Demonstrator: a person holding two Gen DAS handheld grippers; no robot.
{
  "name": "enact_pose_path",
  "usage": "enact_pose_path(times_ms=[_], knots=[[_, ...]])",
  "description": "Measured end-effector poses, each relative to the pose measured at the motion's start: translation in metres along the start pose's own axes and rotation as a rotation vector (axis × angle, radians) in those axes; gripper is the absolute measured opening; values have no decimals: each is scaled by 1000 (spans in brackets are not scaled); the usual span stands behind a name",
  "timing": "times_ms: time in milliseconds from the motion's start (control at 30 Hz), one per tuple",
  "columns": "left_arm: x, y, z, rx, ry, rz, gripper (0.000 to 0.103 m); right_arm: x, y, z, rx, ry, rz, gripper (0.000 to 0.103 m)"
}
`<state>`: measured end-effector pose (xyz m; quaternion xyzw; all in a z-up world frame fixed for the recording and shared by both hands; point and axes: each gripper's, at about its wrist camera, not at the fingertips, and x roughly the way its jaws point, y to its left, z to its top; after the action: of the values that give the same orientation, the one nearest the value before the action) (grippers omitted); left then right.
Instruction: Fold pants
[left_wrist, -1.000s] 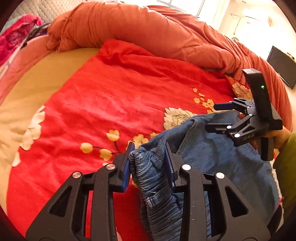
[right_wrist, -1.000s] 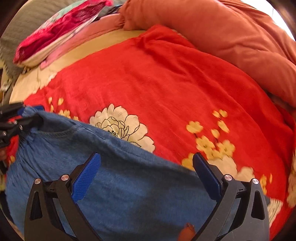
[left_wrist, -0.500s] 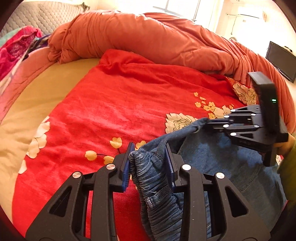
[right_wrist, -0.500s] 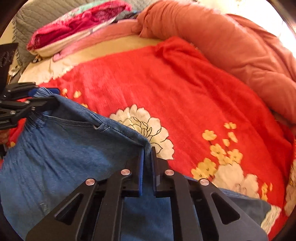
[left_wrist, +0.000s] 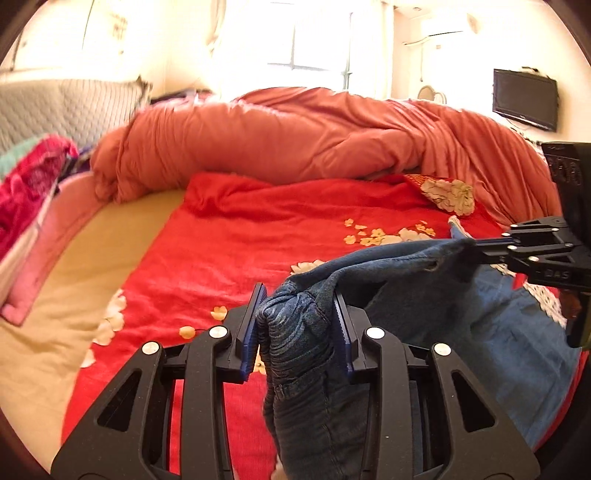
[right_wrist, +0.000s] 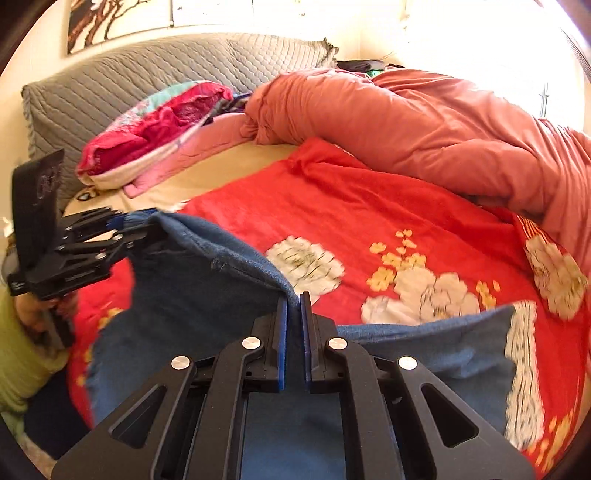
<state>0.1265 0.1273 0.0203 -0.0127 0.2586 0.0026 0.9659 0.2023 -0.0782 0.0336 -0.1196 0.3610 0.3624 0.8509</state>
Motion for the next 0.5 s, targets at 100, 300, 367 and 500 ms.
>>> enact_pose_path(times_ms=[100,300,367,500], knots=[[-20,-11,-9,31,-22,-8,26,-19,14,-19,16,0,7,5],[-49,-25,-44,64,6,-9,27,-44,37,-60,69,7,57,6],[-57,-28,-52,66,13,-25,27,-50,46,-74,85,10,61,6],[-71,-34,-62,71,33,-64,27,-61,55,-99,163,4,83,6]])
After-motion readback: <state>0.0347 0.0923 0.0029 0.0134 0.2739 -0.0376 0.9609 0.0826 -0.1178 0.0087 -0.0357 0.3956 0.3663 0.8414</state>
